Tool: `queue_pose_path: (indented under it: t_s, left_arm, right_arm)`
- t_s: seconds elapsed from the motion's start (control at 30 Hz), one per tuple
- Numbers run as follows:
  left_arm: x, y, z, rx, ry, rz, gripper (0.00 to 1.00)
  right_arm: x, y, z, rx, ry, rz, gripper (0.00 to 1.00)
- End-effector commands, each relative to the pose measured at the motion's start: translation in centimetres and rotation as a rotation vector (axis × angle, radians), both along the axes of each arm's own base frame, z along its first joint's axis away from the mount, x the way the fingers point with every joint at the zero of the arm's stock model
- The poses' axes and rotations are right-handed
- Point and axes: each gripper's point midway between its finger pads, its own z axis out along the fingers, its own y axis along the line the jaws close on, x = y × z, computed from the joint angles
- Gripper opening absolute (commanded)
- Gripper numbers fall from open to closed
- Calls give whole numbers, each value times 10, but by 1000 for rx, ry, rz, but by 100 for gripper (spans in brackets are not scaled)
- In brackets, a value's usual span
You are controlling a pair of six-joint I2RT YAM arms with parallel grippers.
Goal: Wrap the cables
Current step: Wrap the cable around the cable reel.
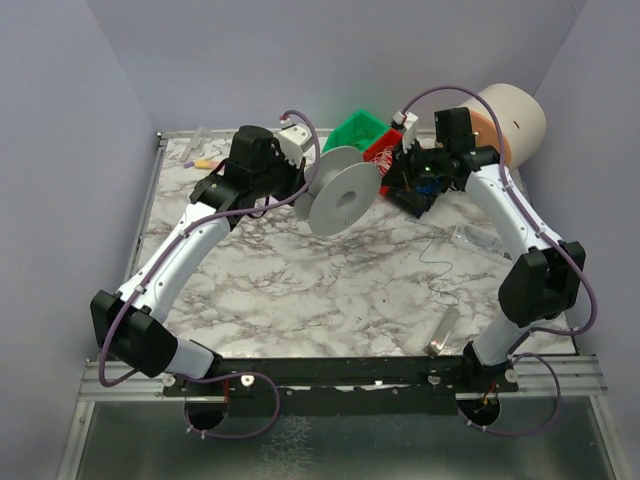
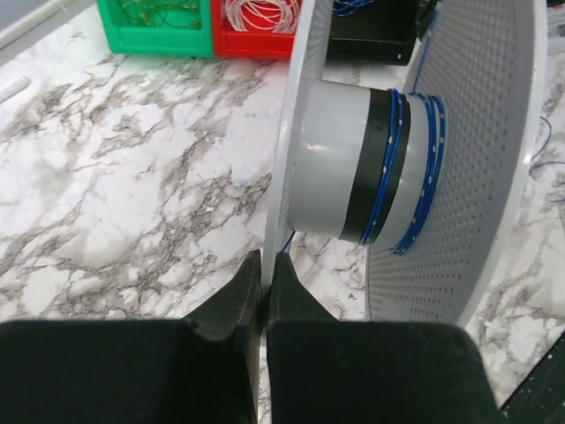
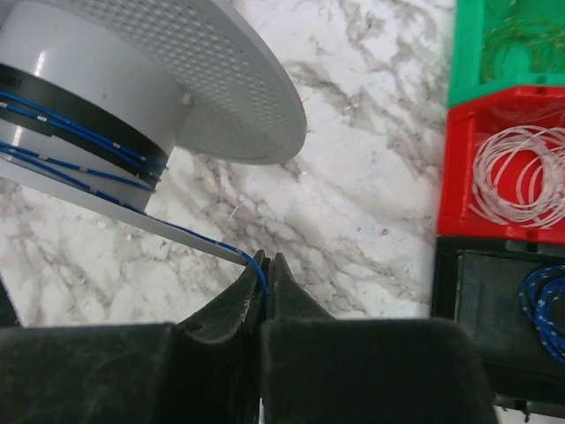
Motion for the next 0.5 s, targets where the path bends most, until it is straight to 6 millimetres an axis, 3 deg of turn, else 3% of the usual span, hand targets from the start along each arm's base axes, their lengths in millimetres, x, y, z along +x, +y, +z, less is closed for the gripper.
queue_pose_path:
  t_s: [0.0, 0.13, 0.33, 0.47]
  left_arm:
    - [25, 32, 14, 114, -149, 206, 0]
    - [31, 38, 10, 149, -166, 266, 0]
    - [30, 38, 11, 147, -169, 266, 0]
    - [29, 35, 7, 143, -157, 247, 0]
  right_arm:
    - [-63, 19, 1, 110, 245, 212, 0]
    - [-80, 25, 6, 166, 354, 265, 0]
    - [-56, -4, -19, -67, 270, 140, 1]
    - [-46, -18, -22, -156, 208, 98, 0]
